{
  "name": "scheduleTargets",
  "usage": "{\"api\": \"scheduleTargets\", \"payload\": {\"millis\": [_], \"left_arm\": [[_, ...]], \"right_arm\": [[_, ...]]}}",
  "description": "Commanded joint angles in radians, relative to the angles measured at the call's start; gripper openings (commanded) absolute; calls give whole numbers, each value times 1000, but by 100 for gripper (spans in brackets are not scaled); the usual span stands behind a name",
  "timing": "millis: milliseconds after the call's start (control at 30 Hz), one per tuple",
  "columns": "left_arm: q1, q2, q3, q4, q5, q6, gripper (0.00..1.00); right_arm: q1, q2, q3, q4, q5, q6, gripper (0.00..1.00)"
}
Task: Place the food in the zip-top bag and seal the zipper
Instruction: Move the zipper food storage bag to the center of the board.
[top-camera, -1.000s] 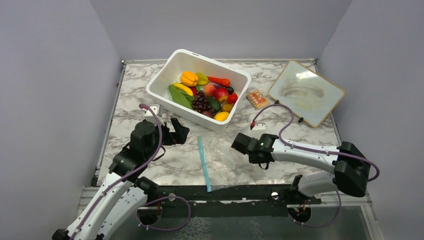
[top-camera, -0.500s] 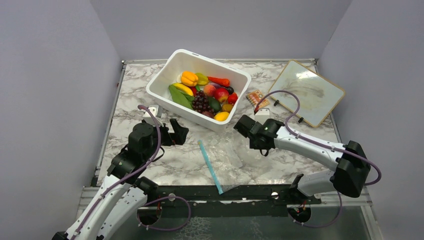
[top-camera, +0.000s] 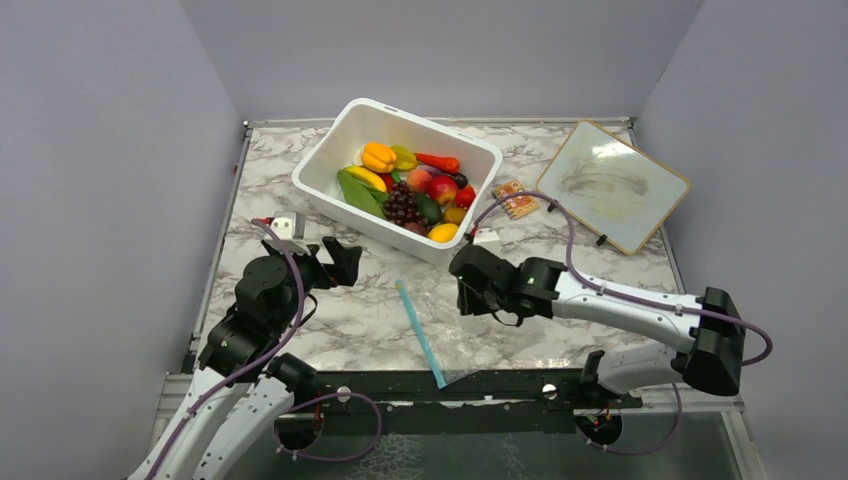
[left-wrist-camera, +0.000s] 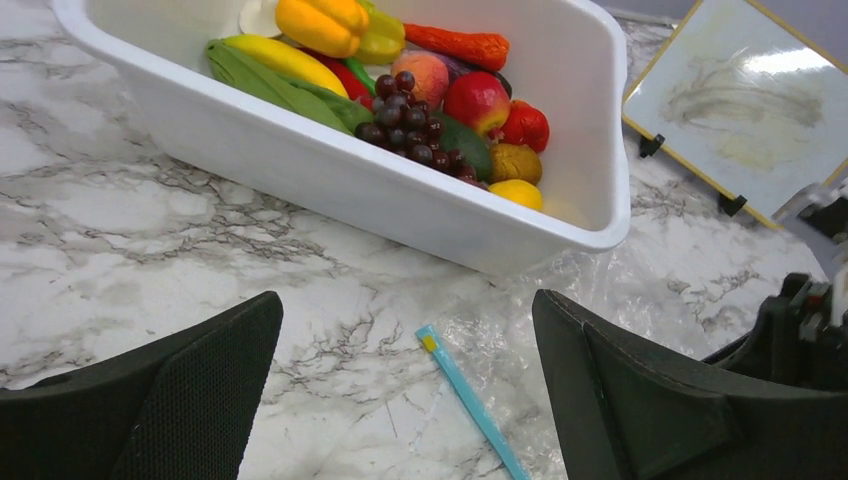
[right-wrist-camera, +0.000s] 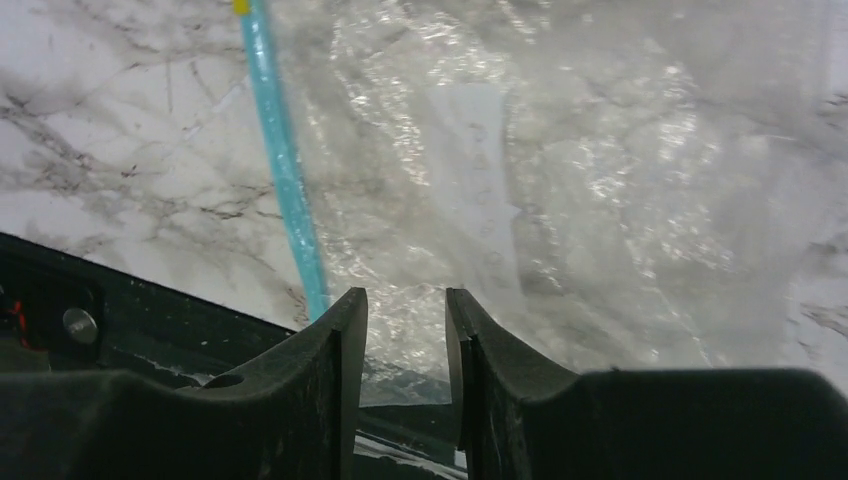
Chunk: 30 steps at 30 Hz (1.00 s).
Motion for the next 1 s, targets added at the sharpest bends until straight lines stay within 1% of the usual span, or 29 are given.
{"api": "scheduleTargets", "payload": {"millis": [0, 67, 167, 267, 367, 633, 800, 967], "left_arm": [[-6, -63, 31, 1, -85, 14, 100], [-6, -91, 28, -1, -105, 9, 100], [-6, -133, 16, -1, -132, 0, 100], [-6, -170, -1, -1, -164, 1, 99], [-6, -204, -25, -3, -199, 7, 100], [-6, -230, -35, -6, -225, 13, 100], [-6, -231, -37, -9, -217, 12, 100], [-6, -234, -40, -8, -216, 14, 100]], "right_arm": [[88, 98, -1, 200, -44, -6, 34], [109, 171, 20, 241, -36, -21, 31], [157, 300, 95, 231, -11, -34, 31], [177, 417, 186, 177, 31, -48, 34], [190, 498, 250, 148, 58, -66, 36], [200, 579, 295, 181, 29, -99, 39], [199, 644, 331, 137, 56, -97, 40], [199, 679, 327, 129, 104, -104, 40]]}}
